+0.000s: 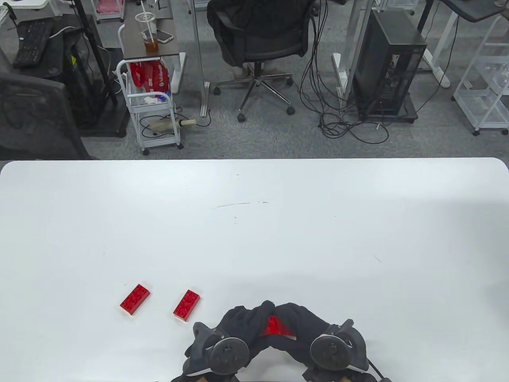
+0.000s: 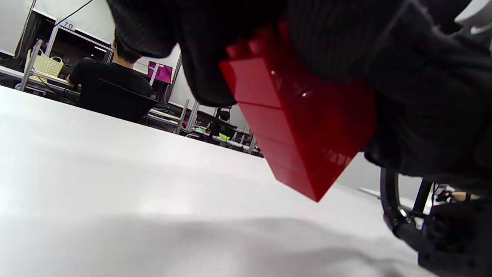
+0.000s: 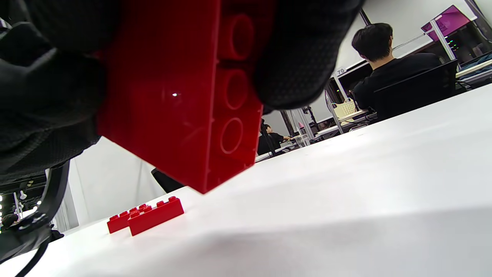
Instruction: Separate stacked toy bricks from each other
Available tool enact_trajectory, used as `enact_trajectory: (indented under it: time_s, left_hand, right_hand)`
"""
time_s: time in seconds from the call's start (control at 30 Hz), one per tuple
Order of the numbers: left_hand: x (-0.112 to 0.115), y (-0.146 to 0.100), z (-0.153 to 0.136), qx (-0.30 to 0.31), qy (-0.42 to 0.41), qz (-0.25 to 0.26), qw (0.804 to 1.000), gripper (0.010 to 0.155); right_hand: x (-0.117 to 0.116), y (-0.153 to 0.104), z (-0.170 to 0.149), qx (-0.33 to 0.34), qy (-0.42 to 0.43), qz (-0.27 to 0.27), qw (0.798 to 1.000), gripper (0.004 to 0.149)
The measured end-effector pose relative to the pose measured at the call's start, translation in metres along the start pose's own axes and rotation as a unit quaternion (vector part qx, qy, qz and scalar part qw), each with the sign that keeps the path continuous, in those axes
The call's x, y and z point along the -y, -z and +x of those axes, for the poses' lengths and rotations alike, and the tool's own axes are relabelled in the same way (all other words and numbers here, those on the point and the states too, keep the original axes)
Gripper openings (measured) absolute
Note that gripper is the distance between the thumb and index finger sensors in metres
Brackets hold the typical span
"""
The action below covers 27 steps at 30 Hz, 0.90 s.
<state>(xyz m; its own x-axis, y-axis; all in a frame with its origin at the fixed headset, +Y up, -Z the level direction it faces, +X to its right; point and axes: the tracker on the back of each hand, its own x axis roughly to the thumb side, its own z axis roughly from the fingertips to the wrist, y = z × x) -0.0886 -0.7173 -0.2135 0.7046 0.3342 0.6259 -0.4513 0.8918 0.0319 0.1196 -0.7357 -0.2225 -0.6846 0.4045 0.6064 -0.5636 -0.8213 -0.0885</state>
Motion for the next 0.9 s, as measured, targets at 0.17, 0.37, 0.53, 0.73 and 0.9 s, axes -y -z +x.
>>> enact_trajectory:
  time_s: [0.17,0.37,0.53,0.73,0.9]
  left_hand:
    - [-0.002,-0.001,0.010,-0.013,0.030,0.036,0.999,0.079]
    - [-0.003,-0.001,0.017,-0.018,0.065,0.055,0.996,0.078]
    - [-0.003,-0.003,0.013,-0.022,0.077,0.059,0.995,0.078]
    - [-0.007,-0.005,0.006,-0.042,0.127,0.075,0.988,0.075]
    - [-0.009,-0.006,-0.016,-0.104,0.144,0.063,0.982,0.071]
  right_hand:
    - [0.003,0.000,0.004,0.001,-0.019,-0.015,1.000,0.063]
    - [0.002,0.000,0.000,-0.002,-0.013,-0.013,1.000,0.063]
    - [0.001,0.001,0.001,-0.005,-0.030,-0.014,0.999,0.062]
    - [0.002,0.002,0.000,-0.005,-0.031,-0.013,0.999,0.062]
    - [0.004,0.001,0.001,0.001,-0.024,-0.016,1.000,0.062]
